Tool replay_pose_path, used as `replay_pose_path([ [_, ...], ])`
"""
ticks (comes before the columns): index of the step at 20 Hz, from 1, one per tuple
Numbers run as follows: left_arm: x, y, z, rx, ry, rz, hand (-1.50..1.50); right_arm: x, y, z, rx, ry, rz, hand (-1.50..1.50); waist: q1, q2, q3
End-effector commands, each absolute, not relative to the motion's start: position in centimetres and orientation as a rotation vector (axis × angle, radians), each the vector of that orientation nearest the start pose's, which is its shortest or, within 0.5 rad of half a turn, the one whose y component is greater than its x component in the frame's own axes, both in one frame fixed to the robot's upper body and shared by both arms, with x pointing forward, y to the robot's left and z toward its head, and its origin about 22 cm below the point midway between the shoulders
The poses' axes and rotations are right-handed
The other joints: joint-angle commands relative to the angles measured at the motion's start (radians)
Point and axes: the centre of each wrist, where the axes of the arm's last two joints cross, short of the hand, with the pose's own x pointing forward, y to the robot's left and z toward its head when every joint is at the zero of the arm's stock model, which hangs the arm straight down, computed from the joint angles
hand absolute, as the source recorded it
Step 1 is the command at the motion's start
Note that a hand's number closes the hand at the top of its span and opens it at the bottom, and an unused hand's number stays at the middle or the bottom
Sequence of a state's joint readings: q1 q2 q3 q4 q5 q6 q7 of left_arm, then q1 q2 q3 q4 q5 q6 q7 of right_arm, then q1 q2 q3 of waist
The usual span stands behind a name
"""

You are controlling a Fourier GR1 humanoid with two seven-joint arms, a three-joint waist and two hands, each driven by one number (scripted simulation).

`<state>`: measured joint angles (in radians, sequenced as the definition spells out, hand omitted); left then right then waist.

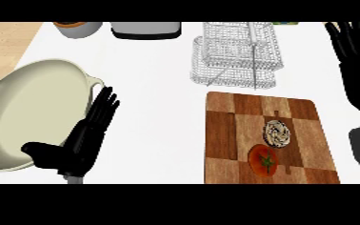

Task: Pick the cupcake from the cutting board and place it in the tiered basket

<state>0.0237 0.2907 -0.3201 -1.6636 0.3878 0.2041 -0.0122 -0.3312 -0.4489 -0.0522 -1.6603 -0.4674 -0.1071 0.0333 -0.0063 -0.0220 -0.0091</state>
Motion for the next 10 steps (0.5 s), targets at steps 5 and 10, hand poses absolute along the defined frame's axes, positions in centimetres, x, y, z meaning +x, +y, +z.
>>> replay_pose_path([
  [5,25.0,23.6,4.2,0.054,-1.709,-0.112,0.00,32.3,-27.3,13.4,0.758,-1.859,0.160,1.50,0.079,0.051,0.025],
  [10,25.3,22.3,4.3,0.072,-1.729,-0.136,0.00,31.9,-27.2,6.2,0.951,-1.501,0.169,-1.50,0.093,0.073,0.025],
])
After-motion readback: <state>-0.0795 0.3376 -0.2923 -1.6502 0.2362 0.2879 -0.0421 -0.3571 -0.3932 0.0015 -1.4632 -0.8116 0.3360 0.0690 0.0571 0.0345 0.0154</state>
